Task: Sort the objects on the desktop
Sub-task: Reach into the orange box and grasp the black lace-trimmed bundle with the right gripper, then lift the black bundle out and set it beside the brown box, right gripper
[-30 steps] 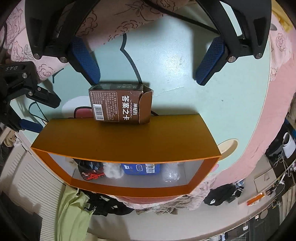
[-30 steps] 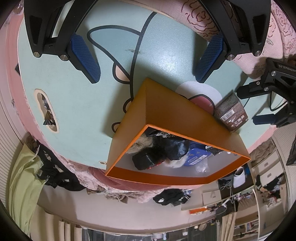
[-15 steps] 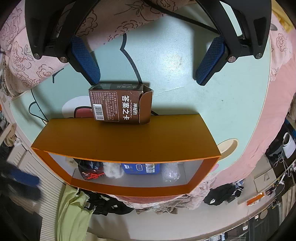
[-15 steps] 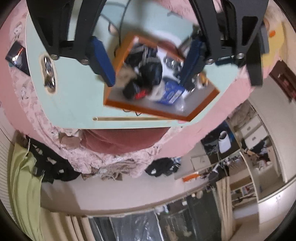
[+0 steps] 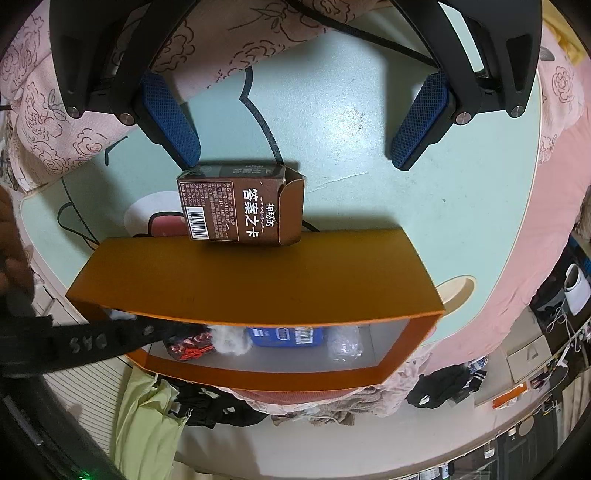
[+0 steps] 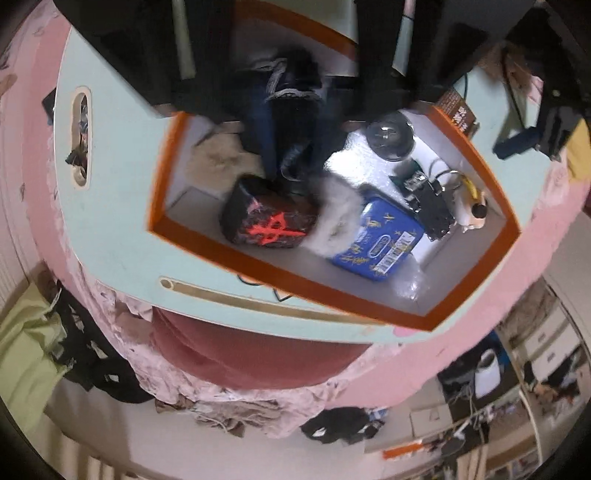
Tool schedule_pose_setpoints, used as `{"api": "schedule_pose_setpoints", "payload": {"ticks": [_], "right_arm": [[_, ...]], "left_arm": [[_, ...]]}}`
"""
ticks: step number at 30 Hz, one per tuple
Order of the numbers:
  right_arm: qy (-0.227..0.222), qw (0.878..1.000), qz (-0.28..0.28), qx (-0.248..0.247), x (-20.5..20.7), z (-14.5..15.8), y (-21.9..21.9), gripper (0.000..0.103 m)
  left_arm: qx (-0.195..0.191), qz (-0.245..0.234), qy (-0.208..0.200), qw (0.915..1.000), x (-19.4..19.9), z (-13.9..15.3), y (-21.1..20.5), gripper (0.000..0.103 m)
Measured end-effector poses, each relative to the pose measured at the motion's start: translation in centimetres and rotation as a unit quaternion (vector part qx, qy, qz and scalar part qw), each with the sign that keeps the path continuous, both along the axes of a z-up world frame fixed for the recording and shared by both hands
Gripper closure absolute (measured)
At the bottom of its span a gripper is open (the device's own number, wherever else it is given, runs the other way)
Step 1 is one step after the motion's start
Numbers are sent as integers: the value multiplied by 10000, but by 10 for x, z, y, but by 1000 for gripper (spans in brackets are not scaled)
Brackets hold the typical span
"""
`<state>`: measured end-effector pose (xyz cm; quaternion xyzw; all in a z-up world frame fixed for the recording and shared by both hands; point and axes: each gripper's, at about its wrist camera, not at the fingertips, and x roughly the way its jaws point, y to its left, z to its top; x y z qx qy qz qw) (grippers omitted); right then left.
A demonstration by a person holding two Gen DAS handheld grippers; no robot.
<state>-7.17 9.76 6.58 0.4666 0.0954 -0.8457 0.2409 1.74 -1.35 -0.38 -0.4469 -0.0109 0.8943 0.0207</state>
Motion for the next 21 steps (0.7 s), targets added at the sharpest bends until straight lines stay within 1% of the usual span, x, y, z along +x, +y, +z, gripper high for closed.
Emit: {"api": "schedule_pose_setpoints", "payload": {"ticks": [2, 4, 5, 7, 9, 11, 13, 15, 16, 17, 18, 20, 21], "right_arm": [[222, 9981, 10, -583, 6, 15, 20, 89], [419, 9935, 63, -1055, 11, 33, 35, 90], [562, 9893, 91, -1345, 18, 45, 43, 90], [708, 9806, 146, -1822, 34, 68, 57, 91], [667, 9739, 375, -2136, 47, 86, 60, 91], [568, 9677, 706, -2351, 66, 93, 64, 91], [311, 9664, 989, -2353, 79, 85, 60, 90], [4, 9736, 1056, -2023, 81, 60, 48, 90], [-140, 9793, 1010, -1749, 78, 41, 40, 90], [-225, 9815, 954, -1644, 75, 30, 38, 90], [-306, 9827, 887, -1598, 72, 18, 36, 86], [-204, 9838, 683, -1648, 62, -1, 37, 83], [-156, 9838, 594, -1683, 61, -4, 44, 74]], "left_arm": [[-3, 5, 0, 10000, 1, 0, 0, 0], [-1, 5, 1, 10000, 0, 0, -1, 0], [-2, 4, 1, 10000, 1, 0, 0, 0], [-4, 4, 3, 10000, 2, -1, 0, 0], [-3, 4, 4, 10000, 1, -1, -1, 0], [-4, 3, 5, 10000, 3, -1, 0, 0], [-4, 4, 6, 10000, 1, -1, -1, 0], [-5, 4, 7, 10000, 3, -1, 0, 0], [-5, 4, 7, 10000, 2, -1, -1, 0], [-5, 4, 9, 10000, 3, -1, -1, 0], [-5, 4, 10, 10000, 2, -1, -1, 0], [-4, 4, 11, 10000, 2, -1, -1, 0], [-4, 4, 11, 10000, 2, -1, -1, 0]]}}
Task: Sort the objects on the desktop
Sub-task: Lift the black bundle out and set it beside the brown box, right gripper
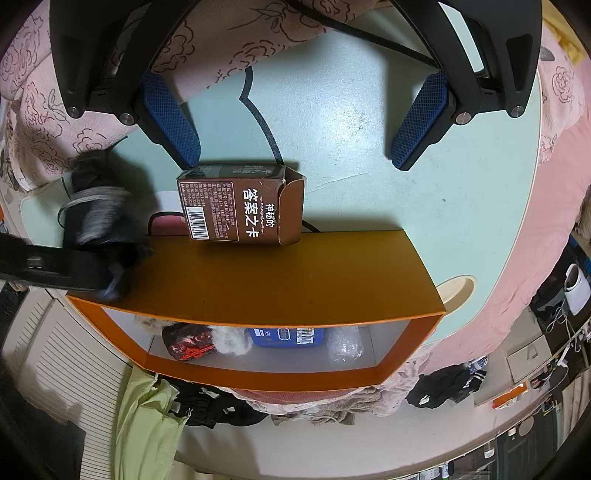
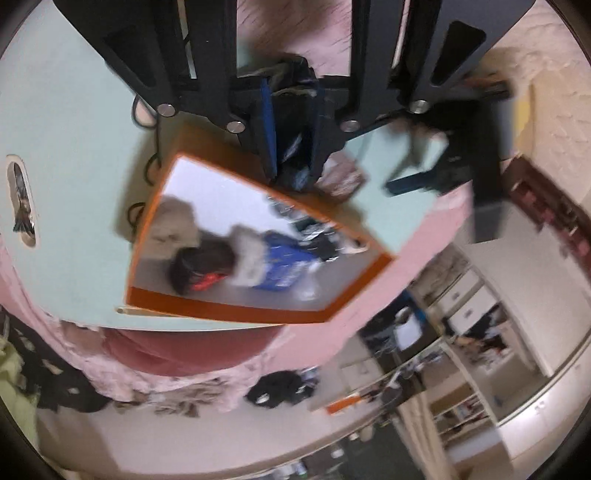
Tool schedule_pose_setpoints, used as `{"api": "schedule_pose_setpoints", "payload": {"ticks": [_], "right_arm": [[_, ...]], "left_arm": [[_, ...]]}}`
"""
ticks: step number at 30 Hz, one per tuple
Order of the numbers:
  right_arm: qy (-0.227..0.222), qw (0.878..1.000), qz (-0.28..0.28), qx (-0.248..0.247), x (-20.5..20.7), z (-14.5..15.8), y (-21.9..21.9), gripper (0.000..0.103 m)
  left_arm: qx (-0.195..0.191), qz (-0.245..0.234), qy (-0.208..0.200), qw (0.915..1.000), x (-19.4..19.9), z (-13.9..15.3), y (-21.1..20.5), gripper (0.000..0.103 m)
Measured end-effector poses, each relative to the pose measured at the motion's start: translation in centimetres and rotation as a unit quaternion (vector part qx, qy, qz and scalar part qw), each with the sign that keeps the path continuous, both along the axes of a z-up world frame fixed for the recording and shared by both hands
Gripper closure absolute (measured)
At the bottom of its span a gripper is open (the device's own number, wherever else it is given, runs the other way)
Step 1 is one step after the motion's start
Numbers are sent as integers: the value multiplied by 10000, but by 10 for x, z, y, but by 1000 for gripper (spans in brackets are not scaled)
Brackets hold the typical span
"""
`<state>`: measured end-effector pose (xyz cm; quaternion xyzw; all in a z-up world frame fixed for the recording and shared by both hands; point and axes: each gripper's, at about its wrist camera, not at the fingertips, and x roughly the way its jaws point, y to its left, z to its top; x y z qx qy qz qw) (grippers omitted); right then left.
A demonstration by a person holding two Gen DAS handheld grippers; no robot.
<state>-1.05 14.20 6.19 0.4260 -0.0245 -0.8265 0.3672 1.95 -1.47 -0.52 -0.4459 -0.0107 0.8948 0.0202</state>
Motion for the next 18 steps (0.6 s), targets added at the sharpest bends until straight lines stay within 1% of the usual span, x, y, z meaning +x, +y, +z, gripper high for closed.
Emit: {"api": "schedule_pose_setpoints", "payload": {"ticks": [1, 3, 5, 6, 7, 8, 10, 12, 13, 14, 16, 18], "right_arm": [[117, 9997, -218, 20, 0, -1, 5, 59], [448, 9981, -415, 104, 4, 4, 14, 49], [800, 9950, -569, 178, 10, 9, 25, 46], [890, 9935, -669, 253, 12, 8, 31, 43], [943, 9919, -760, 376, 13, 5, 35, 43], [942, 9900, -847, 615, 13, -2, 38, 43], [862, 9878, -917, 919, 13, -17, 43, 43], [800, 9832, -972, 1325, 13, -38, 39, 43], [1155, 9765, -998, 1522, 18, -41, 34, 39], [1232, 9752, -938, 1579, 20, -42, 30, 37], [1182, 9767, -922, 1536, 17, -43, 31, 31], [1178, 9769, -957, 1505, 16, -44, 33, 27]], "left_arm": [[-1, 0, 1, 10000, 0, 0, 0, 0], [-2, 2, 1, 10000, 2, 0, 1, 0], [-3, 4, 4, 10000, 1, 0, 1, 0], [-3, 3, 4, 10000, 2, 0, 1, 0], [-5, 4, 4, 10000, 0, 0, 0, 0], [-5, 3, 4, 10000, 1, 0, 0, 0], [-4, 1, 5, 10000, 2, -1, 0, 0], [-5, 1, 6, 10000, 1, -1, -1, 0], [-9, 3, 2, 10000, 2, -1, 0, 0], [-24, 4, 9, 10000, 3, 0, 0, 0], [-10, 8, 7, 10000, 1, 1, -1, 0], [-14, 6, 11, 10000, 1, 2, -1, 0]]}}
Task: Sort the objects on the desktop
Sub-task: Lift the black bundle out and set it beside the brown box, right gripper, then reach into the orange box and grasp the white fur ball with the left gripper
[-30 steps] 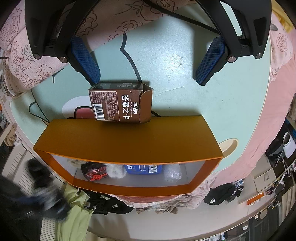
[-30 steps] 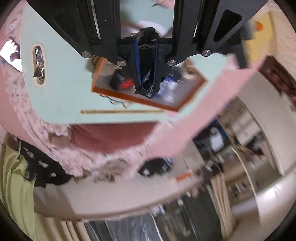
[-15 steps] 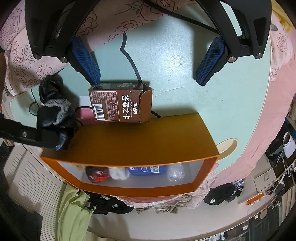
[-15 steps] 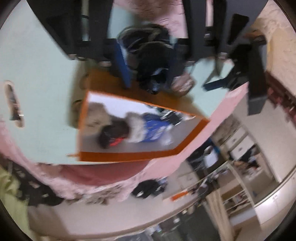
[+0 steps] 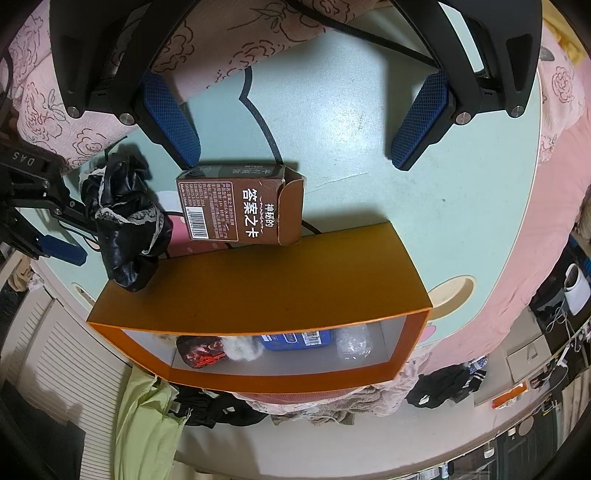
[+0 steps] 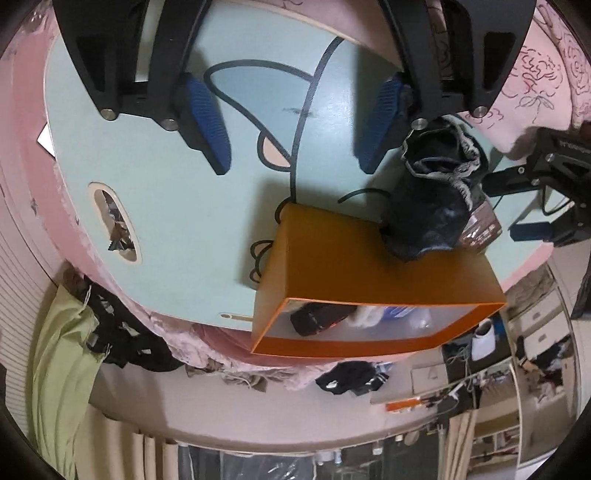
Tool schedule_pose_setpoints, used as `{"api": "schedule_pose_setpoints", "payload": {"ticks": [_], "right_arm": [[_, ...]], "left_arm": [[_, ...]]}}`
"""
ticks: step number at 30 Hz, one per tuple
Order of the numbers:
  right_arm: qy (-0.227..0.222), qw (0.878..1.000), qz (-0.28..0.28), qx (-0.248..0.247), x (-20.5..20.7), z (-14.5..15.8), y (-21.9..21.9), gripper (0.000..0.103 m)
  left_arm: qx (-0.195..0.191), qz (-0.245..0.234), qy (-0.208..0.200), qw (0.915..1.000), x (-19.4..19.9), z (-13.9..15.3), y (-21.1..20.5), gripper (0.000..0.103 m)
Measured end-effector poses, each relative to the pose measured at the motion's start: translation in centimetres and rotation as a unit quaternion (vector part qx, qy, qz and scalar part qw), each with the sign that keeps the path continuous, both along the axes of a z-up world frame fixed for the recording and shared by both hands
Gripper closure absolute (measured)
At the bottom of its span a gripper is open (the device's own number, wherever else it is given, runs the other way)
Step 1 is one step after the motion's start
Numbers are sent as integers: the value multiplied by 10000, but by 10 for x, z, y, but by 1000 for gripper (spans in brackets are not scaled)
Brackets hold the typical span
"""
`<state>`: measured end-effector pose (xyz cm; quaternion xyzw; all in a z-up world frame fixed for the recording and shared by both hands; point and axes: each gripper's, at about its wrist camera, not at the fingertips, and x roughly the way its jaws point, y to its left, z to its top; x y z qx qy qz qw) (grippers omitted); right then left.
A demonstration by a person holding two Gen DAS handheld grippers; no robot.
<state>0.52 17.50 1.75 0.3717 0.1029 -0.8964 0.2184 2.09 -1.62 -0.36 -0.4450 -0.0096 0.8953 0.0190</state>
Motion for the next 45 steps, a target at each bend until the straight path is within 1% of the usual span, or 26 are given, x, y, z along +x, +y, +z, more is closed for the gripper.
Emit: {"api": "schedule_pose_setpoints", "payload": {"ticks": [2, 4, 7, 13, 14, 16, 18, 20, 21, 22, 24, 26, 28, 29, 30, 32, 33, 35, 37, 38, 39, 40, 41, 42, 45], "right_arm": [[-6, 10000, 12, 6, -1, 0, 1, 21], [-40, 10000, 51, 25, -3, -2, 1, 11], [-75, 9999, 49, 55, -3, -1, 3, 4], [-82, 9999, 53, 59, -1, -1, 2, 2], [-82, 9999, 49, 59, -1, -1, 2, 1], [-84, 9999, 49, 51, -1, -1, 2, 1], [-80, 9999, 51, 52, -1, -1, 3, 1], [-81, 9999, 52, 51, -1, -1, 3, 1], [-82, 9999, 53, 50, -1, -1, 3, 1], [-82, 9999, 53, 49, -1, -1, 3, 1], [-81, 9999, 51, 51, -1, -1, 3, 1], [-78, 9999, 52, 49, -2, -1, 3, 1], [-81, 9999, 53, 49, -2, -1, 3, 1], [-81, 9999, 53, 47, -2, -1, 3, 1], [-81, 9999, 53, 48, -2, -1, 3, 1], [-78, 9999, 54, 46, -2, -1, 3, 1], [-78, 9999, 53, 45, -2, -1, 3, 1], [-77, 9999, 53, 46, -2, -1, 3, 1], [-76, 9999, 53, 47, -2, -1, 3, 1], [-76, 9999, 53, 45, -2, -1, 3, 1], [-79, 9999, 52, 43, -2, -1, 3, 1], [-77, 9999, 51, 42, -2, -1, 3, 1], [-74, 10000, 51, 45, -2, -2, 3, 1], [-75, 9999, 51, 47, -2, -2, 3, 1], [-72, 10000, 52, 44, -2, -2, 3, 1]], "left_arm": [[5, 3, 2, 10000, -1, 0, -1, 0], [4, 2, 0, 10000, 0, 0, 0, 0], [8, 1, 5, 10000, -1, 0, -1, 0], [14, 95, 19, 10000, -2, 2, -5, 0], [66, 103, 37, 9999, 1, 3, -3, 0], [306, 108, 108, 9994, 9, 5, -6, 0], [456, 205, 227, 9985, 18, 7, -10, 0], [585, 363, 540, 9962, 27, 19, -19, 1], [636, 368, 705, 9948, 31, 27, -20, 2], [691, 283, 912, 9930, 32, 41, -21, 4], [609, 120, 1108, 9919, 24, 66, -14, 13], [511, -118, 1152, 9920, 6, 90, -2, 20], [567, -377, 965, 9930, -19, 101, 10, 30], [619, -498, 797, 9936, -39, 105, 18, 38], [621, -590, 566, 9947, -62, 105, 27, 41], [505, -599, 135, 9968, -96, 95, 40, 46], [473, -566, 4, 9973, -104, 88, 44, 48], [478, -506, -275, 9972, -126, 74, 51, 48], [339, -430, -468, 9974, -138, 60, 56, 52], [218, -359, -574, 9975, -144, 52, 58, 59], [224, -331, -672, 9969, -147, 47, 58, 62], [392, -348, -741, 9959, -150, 43, 56, 65], [457, -317, -849, 9948, -152, 40, 54, 77], [449, -297, -932, 9942, -152, 36, 53, 83], [543, -312, -815, 9947, -147, 31, 49, 83]]}}
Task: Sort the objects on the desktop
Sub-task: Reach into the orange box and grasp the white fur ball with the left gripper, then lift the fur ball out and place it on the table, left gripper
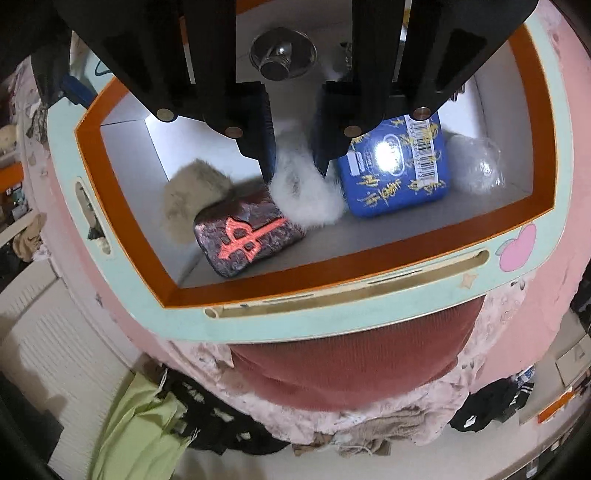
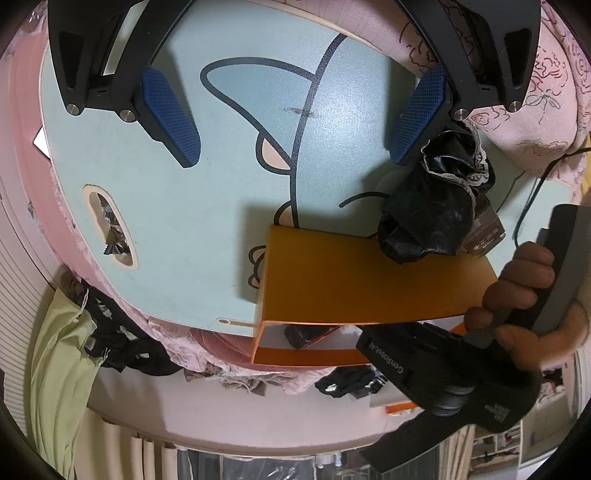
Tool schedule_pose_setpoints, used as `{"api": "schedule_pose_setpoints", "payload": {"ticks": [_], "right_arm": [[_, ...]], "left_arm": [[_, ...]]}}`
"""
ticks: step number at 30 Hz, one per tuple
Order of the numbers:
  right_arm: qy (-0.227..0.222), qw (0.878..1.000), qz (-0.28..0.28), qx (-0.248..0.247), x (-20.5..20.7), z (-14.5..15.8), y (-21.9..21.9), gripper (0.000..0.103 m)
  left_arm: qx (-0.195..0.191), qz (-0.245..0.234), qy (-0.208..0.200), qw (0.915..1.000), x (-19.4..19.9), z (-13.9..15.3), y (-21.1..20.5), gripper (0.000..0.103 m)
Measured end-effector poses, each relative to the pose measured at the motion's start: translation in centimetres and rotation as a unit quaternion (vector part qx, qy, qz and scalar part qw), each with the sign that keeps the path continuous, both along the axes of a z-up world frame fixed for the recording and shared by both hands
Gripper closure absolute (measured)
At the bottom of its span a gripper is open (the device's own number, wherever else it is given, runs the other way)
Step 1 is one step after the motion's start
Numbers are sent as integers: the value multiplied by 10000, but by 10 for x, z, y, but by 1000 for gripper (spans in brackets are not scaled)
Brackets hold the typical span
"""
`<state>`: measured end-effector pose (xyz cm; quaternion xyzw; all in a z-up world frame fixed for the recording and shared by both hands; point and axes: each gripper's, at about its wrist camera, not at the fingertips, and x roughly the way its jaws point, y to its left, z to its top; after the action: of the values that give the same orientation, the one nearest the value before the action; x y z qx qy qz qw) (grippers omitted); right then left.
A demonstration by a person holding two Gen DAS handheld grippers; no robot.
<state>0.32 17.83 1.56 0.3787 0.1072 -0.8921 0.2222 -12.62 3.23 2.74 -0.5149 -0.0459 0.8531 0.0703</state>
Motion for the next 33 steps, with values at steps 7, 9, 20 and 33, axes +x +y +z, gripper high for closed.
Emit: {"api": "schedule_pose_setpoints", "payload": {"ticks": [7, 9, 20, 33], "right_arm": [[0, 10000, 2, -3, 0, 0, 0, 1], [1, 10000, 2, -4, 0, 0, 0, 1], [-1, 10000, 4, -6, 0, 0, 0, 1], [5, 10000, 4, -10, 0, 0, 0, 1]], "left_arm": [[776, -108, 659, 9947, 34, 40, -16, 85], [1010, -220, 982, 9898, 60, 63, -24, 85], [209, 471, 962, 9940, 179, 21, -89, 85], [17, 153, 1015, 9947, 168, -4, -51, 55]]}}
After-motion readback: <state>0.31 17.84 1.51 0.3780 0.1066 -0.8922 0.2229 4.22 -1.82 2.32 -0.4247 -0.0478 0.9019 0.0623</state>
